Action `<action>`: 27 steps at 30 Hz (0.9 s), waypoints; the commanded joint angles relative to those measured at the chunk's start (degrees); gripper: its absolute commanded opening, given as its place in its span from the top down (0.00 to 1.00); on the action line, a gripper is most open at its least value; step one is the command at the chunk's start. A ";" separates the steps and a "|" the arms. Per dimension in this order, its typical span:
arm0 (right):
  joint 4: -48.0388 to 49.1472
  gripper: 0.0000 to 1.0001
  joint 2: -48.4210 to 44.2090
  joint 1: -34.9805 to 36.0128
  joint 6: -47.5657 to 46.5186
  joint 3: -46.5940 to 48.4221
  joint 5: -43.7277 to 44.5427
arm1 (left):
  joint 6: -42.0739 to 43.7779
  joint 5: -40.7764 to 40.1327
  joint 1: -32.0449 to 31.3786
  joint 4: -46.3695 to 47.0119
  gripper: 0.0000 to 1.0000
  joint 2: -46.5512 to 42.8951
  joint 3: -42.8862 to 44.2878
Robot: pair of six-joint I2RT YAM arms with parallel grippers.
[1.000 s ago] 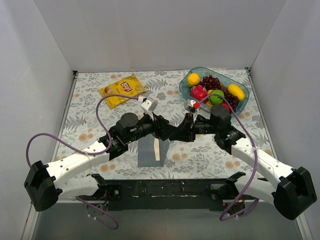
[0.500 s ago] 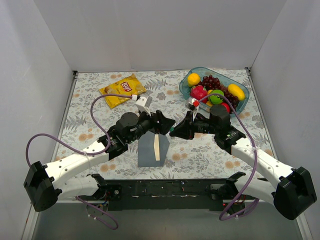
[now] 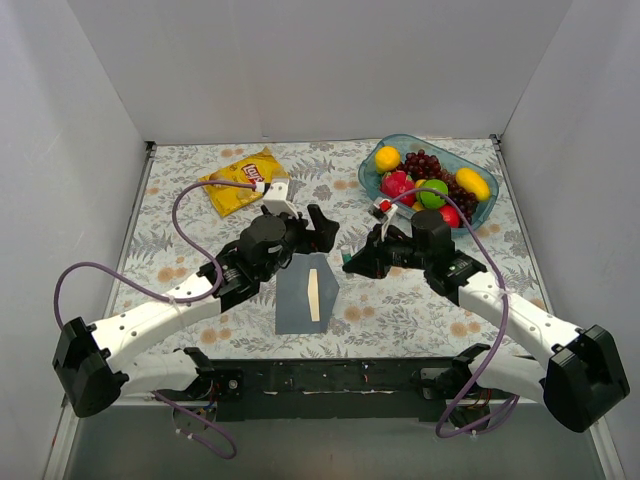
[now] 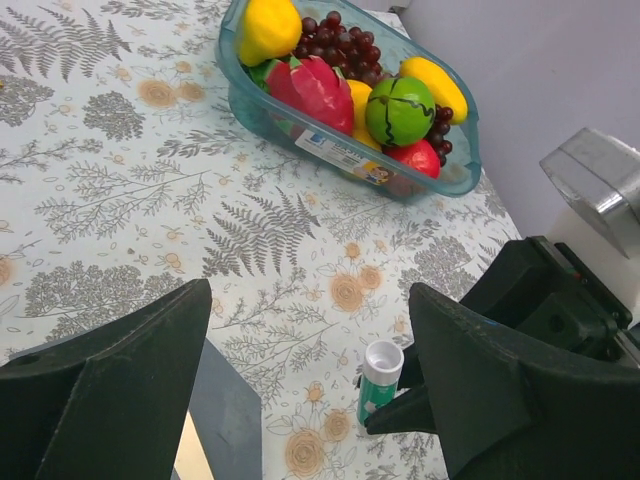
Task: Place the letter into the envelope and seal it
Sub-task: Unscrew the solid glue.
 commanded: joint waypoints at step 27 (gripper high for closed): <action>-0.83 0.99 0.10 0.24 1.05 3.19 4.27 | 3.17 -2.35 -7.23 -4.19 0.34 10.26 8.23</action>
